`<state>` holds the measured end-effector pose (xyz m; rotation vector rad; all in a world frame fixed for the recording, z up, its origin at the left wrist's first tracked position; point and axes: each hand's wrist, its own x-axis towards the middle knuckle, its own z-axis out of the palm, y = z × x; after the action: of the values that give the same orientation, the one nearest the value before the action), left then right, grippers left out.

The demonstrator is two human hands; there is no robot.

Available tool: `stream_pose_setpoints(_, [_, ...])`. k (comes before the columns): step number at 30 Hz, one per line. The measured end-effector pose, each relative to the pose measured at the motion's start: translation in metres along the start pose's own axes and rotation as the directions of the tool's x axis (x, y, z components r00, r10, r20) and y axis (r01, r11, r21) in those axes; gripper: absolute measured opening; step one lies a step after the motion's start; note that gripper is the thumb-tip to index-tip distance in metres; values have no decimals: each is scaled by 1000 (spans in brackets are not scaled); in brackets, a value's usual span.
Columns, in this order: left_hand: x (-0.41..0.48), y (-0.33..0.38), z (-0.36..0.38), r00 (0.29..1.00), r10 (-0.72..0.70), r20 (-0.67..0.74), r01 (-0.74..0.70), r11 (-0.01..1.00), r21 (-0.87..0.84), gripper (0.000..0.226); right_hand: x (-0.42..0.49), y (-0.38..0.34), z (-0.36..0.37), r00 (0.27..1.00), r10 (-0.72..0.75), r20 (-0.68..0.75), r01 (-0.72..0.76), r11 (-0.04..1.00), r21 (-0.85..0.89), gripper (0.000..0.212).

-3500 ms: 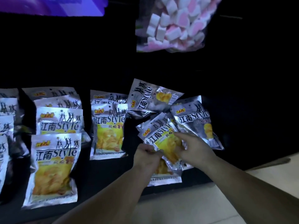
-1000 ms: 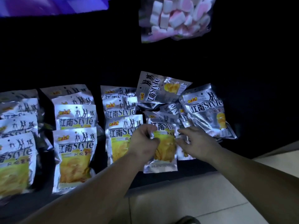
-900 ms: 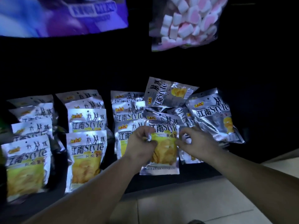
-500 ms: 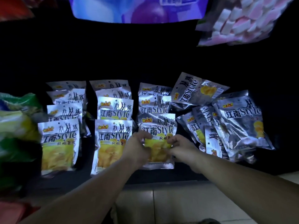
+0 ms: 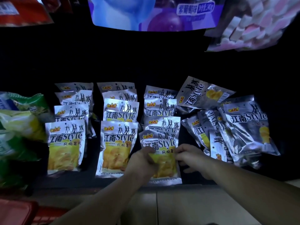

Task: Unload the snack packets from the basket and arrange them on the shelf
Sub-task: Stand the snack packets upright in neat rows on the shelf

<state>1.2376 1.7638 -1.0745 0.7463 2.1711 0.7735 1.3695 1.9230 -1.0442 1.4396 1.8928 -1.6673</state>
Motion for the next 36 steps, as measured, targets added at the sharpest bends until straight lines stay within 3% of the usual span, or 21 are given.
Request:
stream_pose_setpoints(4, [-2, -3, 19, 998, 60, 16, -60, 998, 32, 41, 1, 0, -4, 999, 13, 53, -16, 998, 54, 21])
stream_pose_setpoints(11, [5, -15, 41, 990, 17, 140, 8, 985, -174, 70, 6, 1, 1, 993, 11, 115, -25, 992, 121, 50])
stream_pose_setpoints(16, [9, -27, 49, 993, 56, 108, -43, 991, -127, 86, 12, -6, 12, 988, -21, 150, -5, 986, 169, 61])
stream_pose_setpoints(20, [16, -24, 43, 993, 74, 95, -69, 996, -60, 81, 19, -14, 11, 986, -53, 159, 26, 985, 168, 59])
stream_pose_setpoints(29, [24, -22, 41, 993, 108, 52, -99, 985, -139, 67, 17, -25, -4, 997, -67, 43, 63, 994, 85, 39])
stream_pose_setpoints(36, [21, -18, 40, 997, 31, 69, -19, 984, -178, 76, 6, -21, -10, 994, -99, 50, 102, 993, -55, 41])
